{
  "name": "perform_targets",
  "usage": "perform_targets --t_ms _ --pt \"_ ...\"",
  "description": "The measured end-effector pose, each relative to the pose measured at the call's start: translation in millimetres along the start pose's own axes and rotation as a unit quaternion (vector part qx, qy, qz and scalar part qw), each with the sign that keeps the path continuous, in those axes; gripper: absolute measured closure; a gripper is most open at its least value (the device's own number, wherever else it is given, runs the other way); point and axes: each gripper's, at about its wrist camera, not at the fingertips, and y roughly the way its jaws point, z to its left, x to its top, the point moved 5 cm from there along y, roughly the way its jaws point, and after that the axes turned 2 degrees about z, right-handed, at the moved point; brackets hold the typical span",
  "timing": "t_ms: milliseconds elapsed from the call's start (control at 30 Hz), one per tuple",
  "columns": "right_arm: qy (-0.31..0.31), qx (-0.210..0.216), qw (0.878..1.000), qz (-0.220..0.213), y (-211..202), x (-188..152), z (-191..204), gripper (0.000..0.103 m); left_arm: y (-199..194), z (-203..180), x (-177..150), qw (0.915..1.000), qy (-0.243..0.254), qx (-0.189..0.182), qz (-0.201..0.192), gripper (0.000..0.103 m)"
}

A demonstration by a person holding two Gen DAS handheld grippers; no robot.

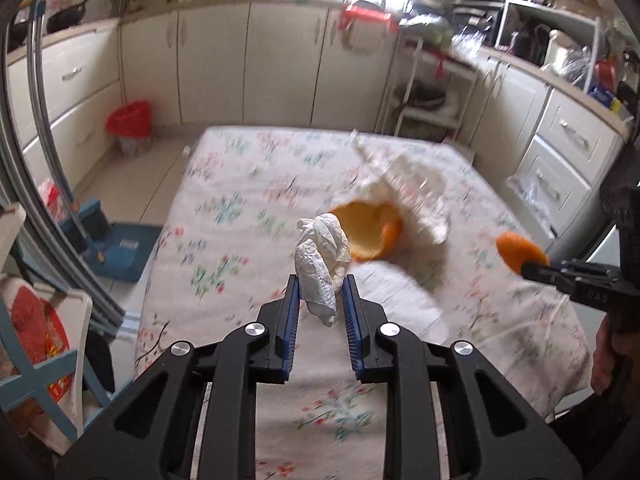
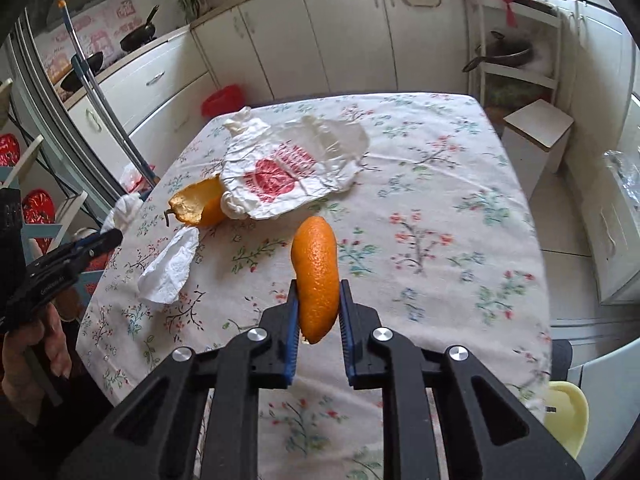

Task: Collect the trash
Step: 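Lift the tissue ball and orange and carry them to the yellow bucket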

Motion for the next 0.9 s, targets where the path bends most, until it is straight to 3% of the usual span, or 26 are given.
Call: perform_targets --t_ms 167,533,900 --pt "0.006 -0.002 1.0 -0.012 -15.8 -2.0 -11.9 0.084 -5.0 -22.9 5.9 0.9994 0.01 -0.021 -0.027 0.083" --pt "0.018 -0.013 0.999 -0.024 -41.6 -20.6 -36.6 0.084 -2.3 -89.8 -1.9 0.9952 0.049 -0.075 -0.039 0.083" --pt "0.052 -0.038 0.997 -0.037 -80.2 -55.5 -84.7 0.084 -5.7 -188.9 -37.6 0.9814 0.122 -0.144 -0.036 0.083"
